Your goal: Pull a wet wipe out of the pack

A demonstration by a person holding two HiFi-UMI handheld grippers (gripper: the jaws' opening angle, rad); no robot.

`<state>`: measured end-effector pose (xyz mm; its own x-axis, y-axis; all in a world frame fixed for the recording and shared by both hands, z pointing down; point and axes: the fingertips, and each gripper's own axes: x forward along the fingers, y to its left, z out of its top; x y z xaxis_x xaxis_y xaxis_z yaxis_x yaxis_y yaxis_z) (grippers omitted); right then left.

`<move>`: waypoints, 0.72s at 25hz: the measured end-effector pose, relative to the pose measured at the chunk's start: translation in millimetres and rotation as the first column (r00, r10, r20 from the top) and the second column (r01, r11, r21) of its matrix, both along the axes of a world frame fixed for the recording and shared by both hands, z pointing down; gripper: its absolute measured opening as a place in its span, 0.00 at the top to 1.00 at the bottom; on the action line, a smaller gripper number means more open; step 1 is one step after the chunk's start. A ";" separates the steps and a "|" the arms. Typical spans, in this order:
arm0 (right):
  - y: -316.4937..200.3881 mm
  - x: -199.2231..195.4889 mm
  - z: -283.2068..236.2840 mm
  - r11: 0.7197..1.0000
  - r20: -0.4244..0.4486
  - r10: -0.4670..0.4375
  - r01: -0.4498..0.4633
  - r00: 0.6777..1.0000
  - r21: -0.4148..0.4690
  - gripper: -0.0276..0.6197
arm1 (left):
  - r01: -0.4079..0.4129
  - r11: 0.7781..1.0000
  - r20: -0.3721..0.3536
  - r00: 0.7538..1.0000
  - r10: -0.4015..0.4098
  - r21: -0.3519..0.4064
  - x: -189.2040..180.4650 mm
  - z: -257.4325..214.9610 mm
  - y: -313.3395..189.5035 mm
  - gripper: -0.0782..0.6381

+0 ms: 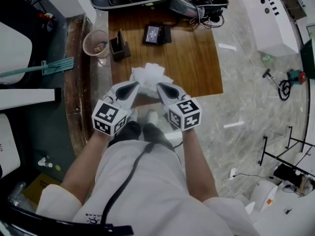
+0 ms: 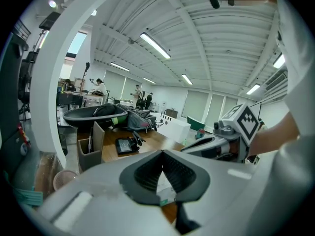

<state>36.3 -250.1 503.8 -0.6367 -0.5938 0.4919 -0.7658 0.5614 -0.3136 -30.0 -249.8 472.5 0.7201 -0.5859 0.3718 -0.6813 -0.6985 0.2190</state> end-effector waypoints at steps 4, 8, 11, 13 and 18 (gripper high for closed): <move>0.0 2.1 -12.0 1.000 0.011 0.008 -0.009 1.000 0.027 0.94 | -0.001 1.000 -0.003 1.000 0.001 0.015 3.0 -6.6 0.6 0.88; 0.2 4.8 -20.3 0.999 0.019 0.013 -0.014 1.000 0.047 0.94 | -0.004 1.000 -0.002 1.000 0.004 0.023 6.2 -10.0 2.7 0.88; 0.9 6.9 -30.3 0.997 0.034 0.019 -0.021 0.999 0.068 0.94 | 0.001 1.000 -0.006 1.000 0.000 0.029 7.0 -14.5 4.8 0.88; 1.1 8.7 -38.5 0.996 0.046 0.024 -0.027 0.999 0.085 0.94 | 0.004 0.999 -0.008 1.000 -0.004 0.034 7.1 -17.5 5.3 0.88; 2.0 15.0 -55.7 0.992 0.075 0.029 -0.038 0.997 0.117 0.94 | 0.009 0.999 -0.009 1.000 -0.008 0.045 8.7 -23.5 5.9 0.88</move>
<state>51.4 -248.2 448.1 -0.6469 -0.6669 0.3698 -0.7625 0.5720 -0.3022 -21.3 -243.9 449.1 0.7180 -0.6081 0.3387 -0.6855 -0.7020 0.1931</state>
